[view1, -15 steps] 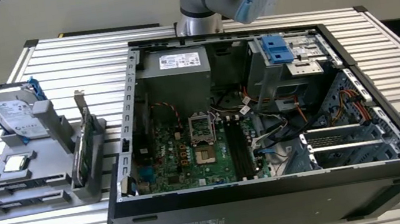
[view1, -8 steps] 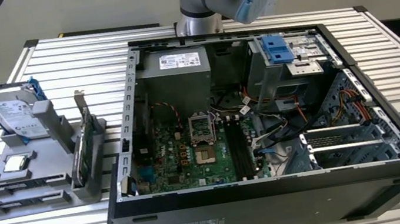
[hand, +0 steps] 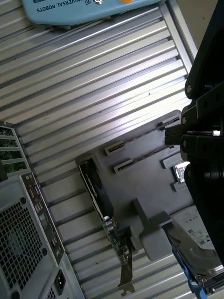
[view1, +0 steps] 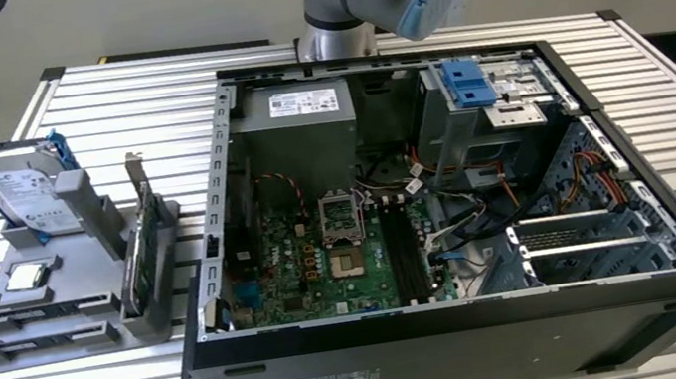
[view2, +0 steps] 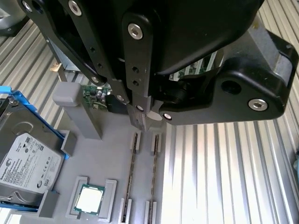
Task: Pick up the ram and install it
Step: 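Pick up the ram and move it above insertion slot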
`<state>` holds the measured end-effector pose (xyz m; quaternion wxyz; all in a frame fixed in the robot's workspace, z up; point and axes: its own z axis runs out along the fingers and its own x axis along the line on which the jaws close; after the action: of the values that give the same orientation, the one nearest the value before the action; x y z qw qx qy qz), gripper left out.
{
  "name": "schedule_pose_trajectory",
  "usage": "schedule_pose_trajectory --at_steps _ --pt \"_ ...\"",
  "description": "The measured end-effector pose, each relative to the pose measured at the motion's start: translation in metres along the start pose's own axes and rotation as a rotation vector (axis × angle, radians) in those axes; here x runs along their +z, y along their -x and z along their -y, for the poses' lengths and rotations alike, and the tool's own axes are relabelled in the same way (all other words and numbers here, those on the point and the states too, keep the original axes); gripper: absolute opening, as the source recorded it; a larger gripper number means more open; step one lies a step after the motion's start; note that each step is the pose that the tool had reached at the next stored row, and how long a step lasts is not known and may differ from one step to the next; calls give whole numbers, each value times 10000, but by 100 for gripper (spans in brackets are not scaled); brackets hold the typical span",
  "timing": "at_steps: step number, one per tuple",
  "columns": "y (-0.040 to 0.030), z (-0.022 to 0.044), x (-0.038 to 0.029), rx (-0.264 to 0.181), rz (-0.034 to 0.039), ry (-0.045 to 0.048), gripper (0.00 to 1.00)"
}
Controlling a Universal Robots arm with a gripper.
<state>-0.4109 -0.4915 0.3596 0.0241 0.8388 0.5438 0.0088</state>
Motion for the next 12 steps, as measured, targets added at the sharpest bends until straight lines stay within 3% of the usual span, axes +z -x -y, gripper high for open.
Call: schedule_pose_trajectory --at_steps 12 --pt "-1 5 102 1 -10 20 0"
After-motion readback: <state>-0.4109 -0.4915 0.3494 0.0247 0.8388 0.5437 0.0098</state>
